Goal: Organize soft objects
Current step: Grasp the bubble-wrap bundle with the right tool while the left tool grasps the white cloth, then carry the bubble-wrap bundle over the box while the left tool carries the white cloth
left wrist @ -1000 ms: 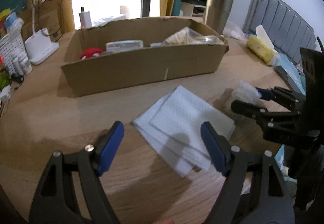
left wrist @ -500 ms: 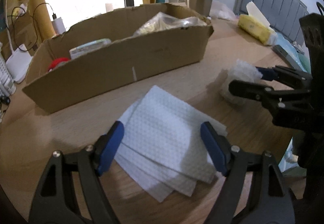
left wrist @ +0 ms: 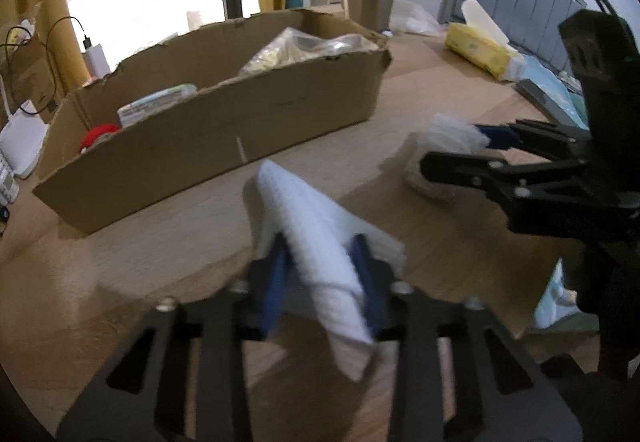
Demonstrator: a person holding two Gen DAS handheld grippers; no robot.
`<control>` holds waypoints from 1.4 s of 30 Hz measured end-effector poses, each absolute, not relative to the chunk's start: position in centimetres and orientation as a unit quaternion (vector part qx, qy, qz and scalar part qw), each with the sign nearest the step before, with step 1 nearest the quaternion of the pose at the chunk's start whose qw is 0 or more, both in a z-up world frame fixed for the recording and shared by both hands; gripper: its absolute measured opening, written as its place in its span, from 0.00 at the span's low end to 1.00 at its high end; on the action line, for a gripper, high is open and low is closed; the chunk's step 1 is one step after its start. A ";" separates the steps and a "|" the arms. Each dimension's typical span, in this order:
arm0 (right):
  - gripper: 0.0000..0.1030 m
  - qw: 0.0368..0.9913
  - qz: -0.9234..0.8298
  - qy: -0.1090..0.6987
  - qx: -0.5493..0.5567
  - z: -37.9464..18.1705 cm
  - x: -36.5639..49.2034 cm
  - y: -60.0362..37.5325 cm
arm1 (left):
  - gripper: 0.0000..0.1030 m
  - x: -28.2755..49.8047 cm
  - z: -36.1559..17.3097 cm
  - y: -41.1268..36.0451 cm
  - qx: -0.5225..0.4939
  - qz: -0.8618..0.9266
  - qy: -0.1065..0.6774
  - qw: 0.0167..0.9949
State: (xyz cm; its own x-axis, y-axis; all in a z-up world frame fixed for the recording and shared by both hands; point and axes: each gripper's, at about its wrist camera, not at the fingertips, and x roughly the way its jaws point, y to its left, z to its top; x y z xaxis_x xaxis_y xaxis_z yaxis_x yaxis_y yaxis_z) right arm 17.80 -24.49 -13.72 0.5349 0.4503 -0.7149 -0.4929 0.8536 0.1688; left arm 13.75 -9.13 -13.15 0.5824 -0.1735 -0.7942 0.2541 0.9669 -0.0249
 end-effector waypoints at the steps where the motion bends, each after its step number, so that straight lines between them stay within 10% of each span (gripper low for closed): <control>1: 0.63 0.875 0.269 0.401 -0.026 -13.7 17.9 -24.4 | 0.22 13.6 -13.1 -9.1 0.043 -0.127 0.444 0.886; 42: 0.63 0.897 0.294 0.323 -0.073 -4.8 18.2 -17.3 | 0.20 11.8 -3.7 0.3 -0.039 -0.120 0.312 0.942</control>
